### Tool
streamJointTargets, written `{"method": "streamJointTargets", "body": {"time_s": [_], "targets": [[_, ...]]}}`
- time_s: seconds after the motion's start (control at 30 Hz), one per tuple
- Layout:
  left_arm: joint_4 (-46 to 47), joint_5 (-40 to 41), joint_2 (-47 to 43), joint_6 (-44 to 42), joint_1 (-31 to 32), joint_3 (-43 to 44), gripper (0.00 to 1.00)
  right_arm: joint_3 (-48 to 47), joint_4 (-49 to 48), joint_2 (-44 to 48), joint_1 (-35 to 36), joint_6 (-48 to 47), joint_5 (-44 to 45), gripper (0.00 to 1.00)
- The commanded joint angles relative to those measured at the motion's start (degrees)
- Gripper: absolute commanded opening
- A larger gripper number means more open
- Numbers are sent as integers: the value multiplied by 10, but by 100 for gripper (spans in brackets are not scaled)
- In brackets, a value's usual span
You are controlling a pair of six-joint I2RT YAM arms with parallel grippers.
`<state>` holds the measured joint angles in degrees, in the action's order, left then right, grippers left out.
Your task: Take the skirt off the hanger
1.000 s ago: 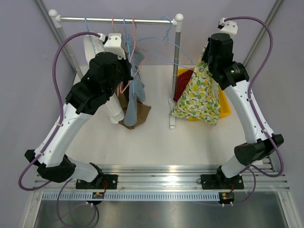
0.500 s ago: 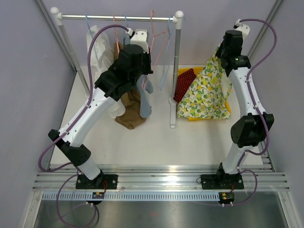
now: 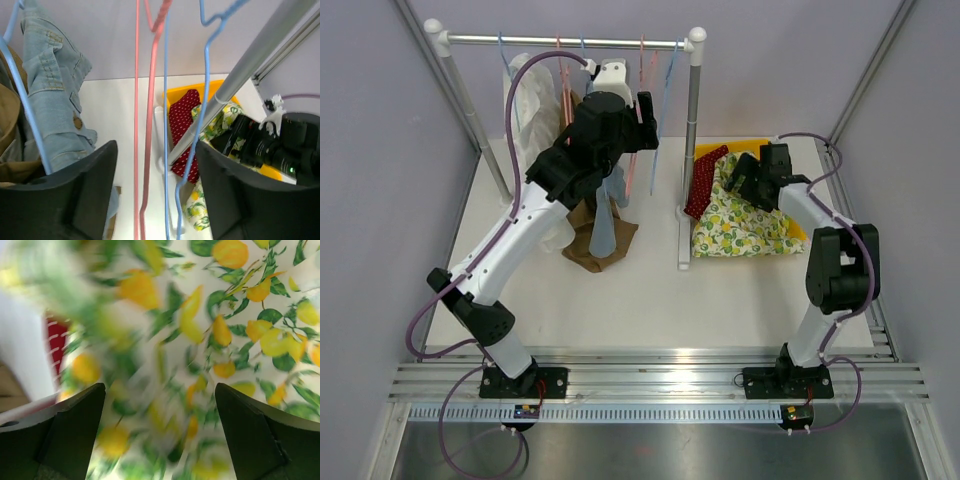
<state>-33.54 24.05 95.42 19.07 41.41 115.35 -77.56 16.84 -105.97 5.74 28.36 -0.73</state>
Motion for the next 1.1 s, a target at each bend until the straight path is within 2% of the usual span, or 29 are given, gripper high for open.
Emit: {"method": "streamJointTargets", "body": {"time_s": [0.0, 0.1, 0.2, 0.33, 0.43, 0.6, 0.87, 1.07], "targets": [[32, 3, -20, 18, -1, 4, 75, 7, -34, 128, 9, 0, -25, 99], [16, -8, -41, 20, 0, 17, 79, 30, 4, 212, 11, 3, -17, 99], [-10, -3, -67, 14, 0, 35, 79, 92, 17, 318, 41, 13, -14, 100], [-34, 37, -100, -8, 0, 31, 81, 189, 33, 450, 81, 42, -8, 99], [-49, 68, -121, -29, -2, 21, 82, 224, 49, 507, 109, 54, -14, 100], [-64, 79, -128, -49, -14, 18, 82, 239, 95, 553, 127, 43, 5, 99], [-71, 6, -92, -43, -86, 36, 76, 249, 133, 578, 126, 17, 21, 99], [-79, -39, -33, -44, -102, 100, 70, 277, 132, 587, 126, 12, 25, 99]]}}
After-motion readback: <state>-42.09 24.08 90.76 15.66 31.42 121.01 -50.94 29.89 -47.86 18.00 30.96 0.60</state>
